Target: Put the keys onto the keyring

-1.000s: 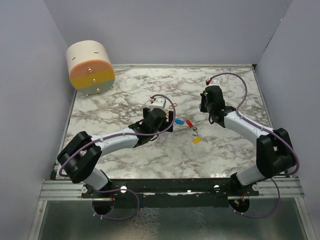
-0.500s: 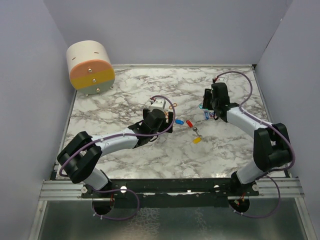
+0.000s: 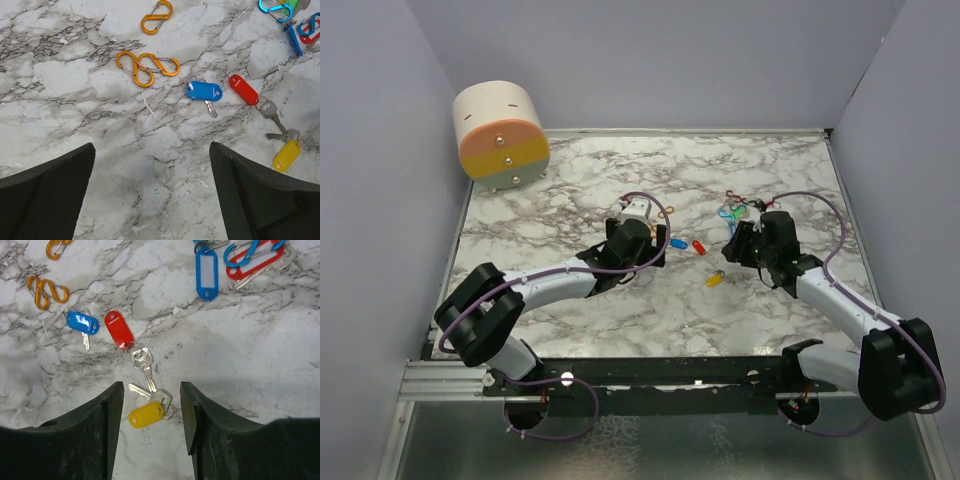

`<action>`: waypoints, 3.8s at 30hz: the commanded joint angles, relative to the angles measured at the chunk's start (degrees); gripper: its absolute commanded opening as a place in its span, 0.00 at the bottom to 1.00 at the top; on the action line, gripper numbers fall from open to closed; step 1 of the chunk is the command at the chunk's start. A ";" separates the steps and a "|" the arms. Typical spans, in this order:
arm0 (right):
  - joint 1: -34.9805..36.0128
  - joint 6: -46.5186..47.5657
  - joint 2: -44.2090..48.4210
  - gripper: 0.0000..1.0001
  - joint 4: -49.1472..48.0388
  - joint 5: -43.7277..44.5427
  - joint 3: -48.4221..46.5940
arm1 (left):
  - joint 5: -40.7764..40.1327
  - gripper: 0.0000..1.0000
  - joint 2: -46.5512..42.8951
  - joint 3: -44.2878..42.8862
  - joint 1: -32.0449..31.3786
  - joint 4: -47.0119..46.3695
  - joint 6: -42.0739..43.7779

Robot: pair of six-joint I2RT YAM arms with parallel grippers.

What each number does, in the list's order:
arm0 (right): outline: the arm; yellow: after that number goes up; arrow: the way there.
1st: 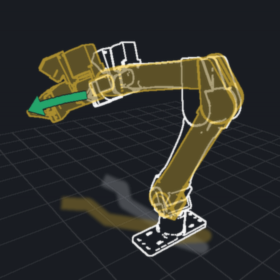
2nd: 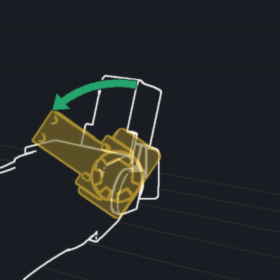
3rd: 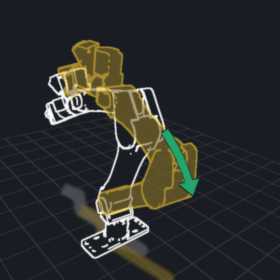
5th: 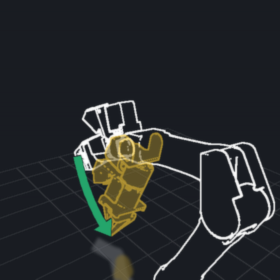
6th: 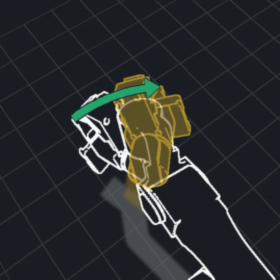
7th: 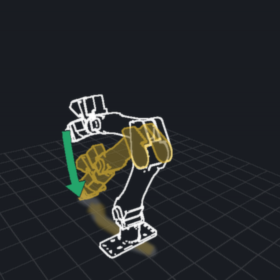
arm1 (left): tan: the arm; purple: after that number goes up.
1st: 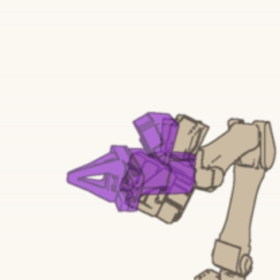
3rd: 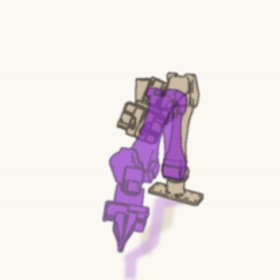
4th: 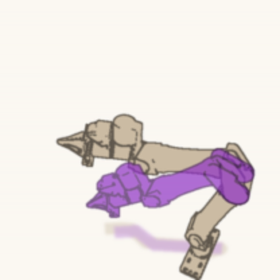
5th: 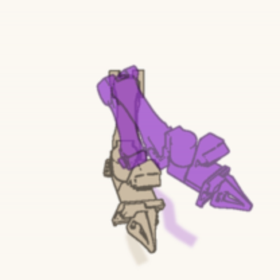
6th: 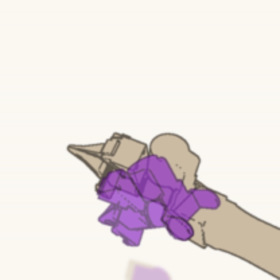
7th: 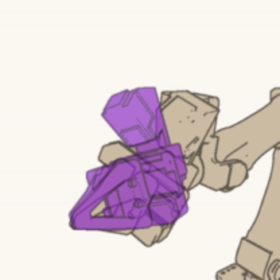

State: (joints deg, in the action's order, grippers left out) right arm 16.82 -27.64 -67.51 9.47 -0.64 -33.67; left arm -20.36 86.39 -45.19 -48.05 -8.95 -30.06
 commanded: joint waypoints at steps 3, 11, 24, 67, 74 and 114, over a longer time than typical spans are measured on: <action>0.23 -7.62 4.23 0.50 -0.60 -6.04 5.05 | 1.63 0.99 0.90 0.54 0.24 -1.92 -0.07; 0.23 -11.43 10.30 0.49 0.18 -7.89 9.99 | 2.08 0.99 1.15 0.78 0.25 -2.03 0.11; 0.31 -14.50 11.45 0.48 -2.45 -9.77 14.72 | 1.95 0.99 0.43 1.51 0.24 -2.04 0.08; 0.23 -18.45 0.03 0.37 -11.71 -5.12 14.76 | 1.02 0.99 -1.66 2.13 0.33 -1.17 1.22; 0.23 -18.67 -0.01 0.36 -11.50 -2.79 14.64 | 1.03 0.99 -1.41 2.03 0.33 -1.16 1.32; 0.23 -16.26 -0.61 0.01 -12.40 2.94 12.83 | 0.82 0.99 -1.01 2.80 0.86 -1.38 1.14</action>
State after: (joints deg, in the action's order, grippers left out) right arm 16.82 -47.18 -69.89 -4.19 -1.32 -19.35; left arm -19.07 86.32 -42.87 -47.31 -9.76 -29.36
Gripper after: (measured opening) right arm 0.012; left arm 0.991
